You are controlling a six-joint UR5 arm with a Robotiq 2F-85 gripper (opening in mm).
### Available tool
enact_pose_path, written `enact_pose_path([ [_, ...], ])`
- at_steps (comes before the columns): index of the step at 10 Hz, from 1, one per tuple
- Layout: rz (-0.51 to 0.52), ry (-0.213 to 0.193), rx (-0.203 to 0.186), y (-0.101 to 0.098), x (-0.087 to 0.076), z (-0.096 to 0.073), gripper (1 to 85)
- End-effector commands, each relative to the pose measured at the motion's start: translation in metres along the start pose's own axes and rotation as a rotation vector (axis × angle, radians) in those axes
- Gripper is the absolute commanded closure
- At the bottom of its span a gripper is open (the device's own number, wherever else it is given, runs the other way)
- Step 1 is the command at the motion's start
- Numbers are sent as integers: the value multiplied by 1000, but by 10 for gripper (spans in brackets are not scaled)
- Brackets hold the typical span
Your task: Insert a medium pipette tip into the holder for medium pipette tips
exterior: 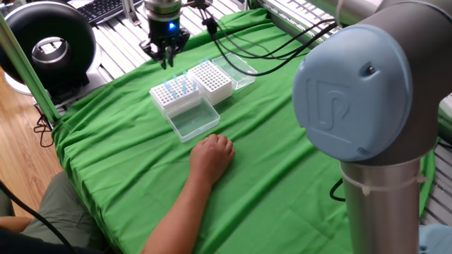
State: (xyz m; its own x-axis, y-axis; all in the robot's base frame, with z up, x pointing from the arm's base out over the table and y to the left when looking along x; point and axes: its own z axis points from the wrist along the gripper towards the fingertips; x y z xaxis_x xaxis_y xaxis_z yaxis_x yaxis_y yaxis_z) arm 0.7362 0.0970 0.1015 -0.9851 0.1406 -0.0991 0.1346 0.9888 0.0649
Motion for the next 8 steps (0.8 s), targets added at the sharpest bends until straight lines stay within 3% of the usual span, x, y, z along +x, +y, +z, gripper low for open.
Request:
enact_pose_path([
  [1, 24, -7, -20, 15, 0, 9, 613],
  [8, 22, -15, -3, 9, 12, 28, 623],
])
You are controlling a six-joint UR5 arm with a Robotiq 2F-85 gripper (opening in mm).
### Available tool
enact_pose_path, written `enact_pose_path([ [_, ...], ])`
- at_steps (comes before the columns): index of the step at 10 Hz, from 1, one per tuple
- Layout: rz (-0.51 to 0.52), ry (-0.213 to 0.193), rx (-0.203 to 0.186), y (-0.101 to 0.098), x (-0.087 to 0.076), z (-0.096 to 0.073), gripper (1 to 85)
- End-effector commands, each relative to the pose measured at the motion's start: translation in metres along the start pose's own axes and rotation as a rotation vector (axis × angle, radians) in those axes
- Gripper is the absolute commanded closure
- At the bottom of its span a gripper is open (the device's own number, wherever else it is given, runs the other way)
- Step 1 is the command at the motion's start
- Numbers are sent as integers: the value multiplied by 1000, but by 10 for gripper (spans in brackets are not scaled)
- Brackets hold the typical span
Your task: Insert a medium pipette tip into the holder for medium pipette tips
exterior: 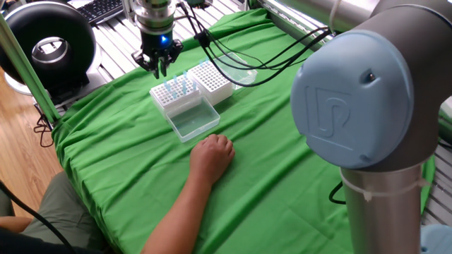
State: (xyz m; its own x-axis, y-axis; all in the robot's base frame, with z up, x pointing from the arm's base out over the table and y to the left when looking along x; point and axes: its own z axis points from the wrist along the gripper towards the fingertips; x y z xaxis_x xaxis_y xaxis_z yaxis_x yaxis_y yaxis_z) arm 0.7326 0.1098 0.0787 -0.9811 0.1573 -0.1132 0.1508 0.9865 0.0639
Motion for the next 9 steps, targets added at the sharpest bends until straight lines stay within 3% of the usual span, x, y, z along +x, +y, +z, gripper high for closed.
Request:
enact_pose_path([
  [1, 4, 5, 0, -4, 6, 7, 630],
  [6, -4, 9, 0, -9, 13, 9, 630],
  [9, 5, 22, 10, -5, 13, 2, 627],
])
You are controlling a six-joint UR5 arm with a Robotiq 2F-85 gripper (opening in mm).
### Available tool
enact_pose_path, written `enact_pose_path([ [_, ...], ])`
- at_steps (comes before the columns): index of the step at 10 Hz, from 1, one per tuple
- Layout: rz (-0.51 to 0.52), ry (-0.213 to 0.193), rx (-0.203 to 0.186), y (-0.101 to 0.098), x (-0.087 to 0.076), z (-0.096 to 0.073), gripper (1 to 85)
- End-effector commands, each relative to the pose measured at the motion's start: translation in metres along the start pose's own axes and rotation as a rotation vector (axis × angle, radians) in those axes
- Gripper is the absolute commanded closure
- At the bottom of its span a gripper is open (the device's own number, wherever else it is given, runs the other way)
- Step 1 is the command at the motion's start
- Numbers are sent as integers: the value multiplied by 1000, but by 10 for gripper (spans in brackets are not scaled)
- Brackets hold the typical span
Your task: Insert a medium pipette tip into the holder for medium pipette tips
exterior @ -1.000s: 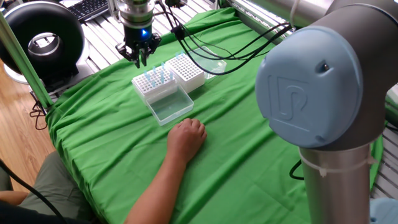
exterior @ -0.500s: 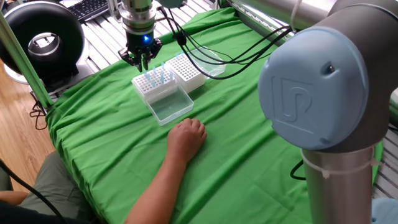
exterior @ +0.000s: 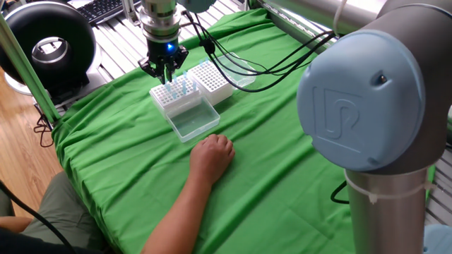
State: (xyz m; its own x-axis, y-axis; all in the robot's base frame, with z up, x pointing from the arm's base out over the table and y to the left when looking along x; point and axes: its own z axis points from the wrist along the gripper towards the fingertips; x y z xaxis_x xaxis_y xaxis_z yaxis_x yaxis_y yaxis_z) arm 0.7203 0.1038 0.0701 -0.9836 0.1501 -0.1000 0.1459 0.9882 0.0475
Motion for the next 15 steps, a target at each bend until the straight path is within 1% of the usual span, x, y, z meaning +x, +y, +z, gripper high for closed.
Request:
enact_pose_path([
  [1, 12, 5, -9, 4, 1, -3, 627],
  [4, 21, -9, -15, 6, -2, -3, 640],
  [7, 29, -13, -20, 8, -2, -1, 660],
  [11, 25, -20, -24, 8, -3, 4, 660],
  [12, 29, -18, -21, 7, -2, 4, 687],
  [13, 38, -16, -13, 4, -1, 5, 743],
  [15, 41, -8, -13, 3, 1, 2, 750],
])
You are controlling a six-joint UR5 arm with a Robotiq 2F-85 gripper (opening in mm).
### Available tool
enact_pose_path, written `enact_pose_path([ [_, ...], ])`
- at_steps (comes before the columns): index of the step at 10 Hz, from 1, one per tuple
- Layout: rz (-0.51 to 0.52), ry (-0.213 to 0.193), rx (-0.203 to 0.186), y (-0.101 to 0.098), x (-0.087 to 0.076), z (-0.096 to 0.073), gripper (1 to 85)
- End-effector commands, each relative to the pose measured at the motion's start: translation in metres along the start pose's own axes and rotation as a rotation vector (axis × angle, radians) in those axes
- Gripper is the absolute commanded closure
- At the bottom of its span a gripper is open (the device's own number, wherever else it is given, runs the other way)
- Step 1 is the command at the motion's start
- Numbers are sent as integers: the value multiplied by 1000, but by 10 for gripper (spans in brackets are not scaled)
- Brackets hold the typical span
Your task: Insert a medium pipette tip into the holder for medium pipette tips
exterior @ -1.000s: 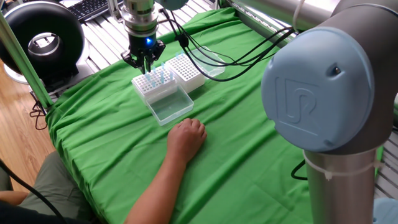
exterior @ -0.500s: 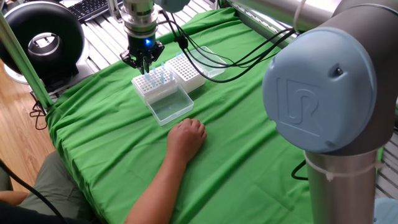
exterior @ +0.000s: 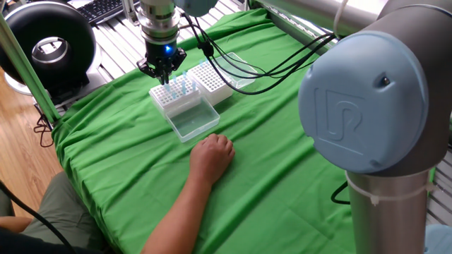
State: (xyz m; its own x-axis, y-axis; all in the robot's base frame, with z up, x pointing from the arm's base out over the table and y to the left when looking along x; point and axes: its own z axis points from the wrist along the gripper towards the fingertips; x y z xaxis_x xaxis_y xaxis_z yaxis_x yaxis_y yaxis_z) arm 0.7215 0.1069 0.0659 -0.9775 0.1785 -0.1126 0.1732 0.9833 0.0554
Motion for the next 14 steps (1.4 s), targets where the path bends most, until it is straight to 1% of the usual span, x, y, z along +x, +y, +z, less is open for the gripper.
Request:
enact_pose_path([
  [1, 20, 23, 0, -1, 6, -8, 803],
  [2, 28, 43, 12, -4, 10, -14, 840],
  [5, 32, 45, 26, -6, 9, -18, 847],
  [6, 34, 48, 32, -6, 9, -23, 847],
  [9, 34, 72, 31, -3, 4, -49, 847],
  [11, 28, 87, 34, -5, 1, -65, 847],
  [12, 28, 90, 35, -4, 0, -72, 847],
  [14, 33, 112, 35, -1, 3, -89, 847],
])
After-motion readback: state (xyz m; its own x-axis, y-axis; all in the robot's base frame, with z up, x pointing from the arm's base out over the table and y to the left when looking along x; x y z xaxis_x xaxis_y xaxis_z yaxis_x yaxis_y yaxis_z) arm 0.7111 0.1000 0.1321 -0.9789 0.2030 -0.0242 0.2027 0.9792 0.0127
